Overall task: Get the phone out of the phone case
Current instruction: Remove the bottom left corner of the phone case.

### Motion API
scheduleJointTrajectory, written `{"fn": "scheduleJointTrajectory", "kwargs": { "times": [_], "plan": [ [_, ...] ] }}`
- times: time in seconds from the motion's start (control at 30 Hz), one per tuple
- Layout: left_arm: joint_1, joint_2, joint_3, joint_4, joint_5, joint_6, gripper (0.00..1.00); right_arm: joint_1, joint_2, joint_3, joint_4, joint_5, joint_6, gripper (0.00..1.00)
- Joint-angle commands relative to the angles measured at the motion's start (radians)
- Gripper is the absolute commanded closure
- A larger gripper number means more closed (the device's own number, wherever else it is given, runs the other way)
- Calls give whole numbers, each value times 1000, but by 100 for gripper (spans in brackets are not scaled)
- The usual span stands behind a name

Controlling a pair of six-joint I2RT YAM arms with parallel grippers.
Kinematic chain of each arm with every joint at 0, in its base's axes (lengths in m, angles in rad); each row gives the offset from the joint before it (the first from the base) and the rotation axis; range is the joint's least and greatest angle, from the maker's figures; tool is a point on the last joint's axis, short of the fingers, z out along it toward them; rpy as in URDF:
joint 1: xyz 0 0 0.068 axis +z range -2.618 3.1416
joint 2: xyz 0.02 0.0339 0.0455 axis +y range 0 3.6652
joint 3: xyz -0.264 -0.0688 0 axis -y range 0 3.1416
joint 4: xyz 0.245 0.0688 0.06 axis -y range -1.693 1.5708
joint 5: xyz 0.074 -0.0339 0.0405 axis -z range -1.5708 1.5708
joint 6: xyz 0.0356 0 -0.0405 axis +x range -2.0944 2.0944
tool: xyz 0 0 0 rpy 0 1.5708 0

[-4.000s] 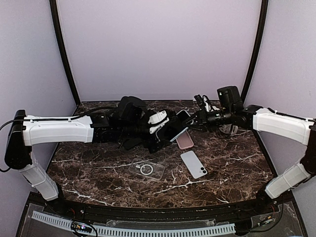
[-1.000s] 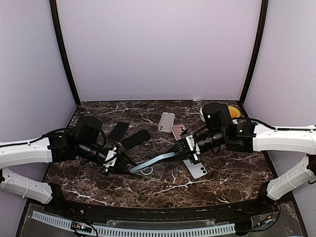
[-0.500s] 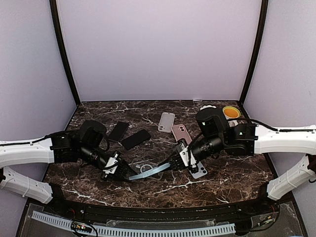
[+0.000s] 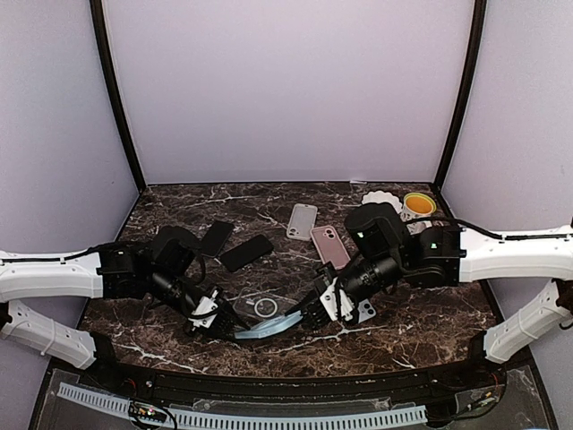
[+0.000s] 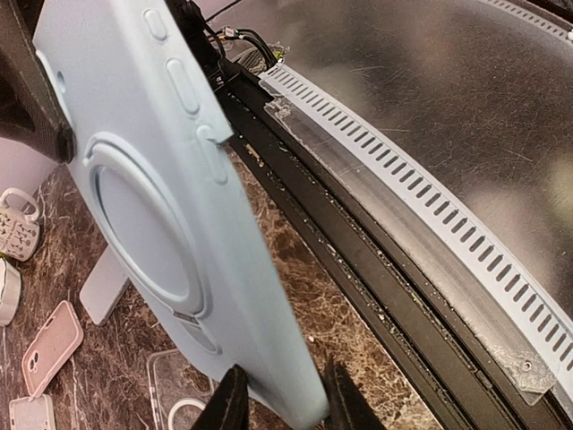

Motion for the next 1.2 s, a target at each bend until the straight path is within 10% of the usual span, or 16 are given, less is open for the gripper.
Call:
{"fn": "scheduleJointTrajectory", "kwargs": {
  "times": [0.0,1.17],
  "plan": [
    [-27,11,36,-27,56,34,72,48,26,67,15,-7,-110,100],
    [-55,-48,-4,37,-92,100,94,115,132,127,-53,-32,-101,100]
  ]
}}
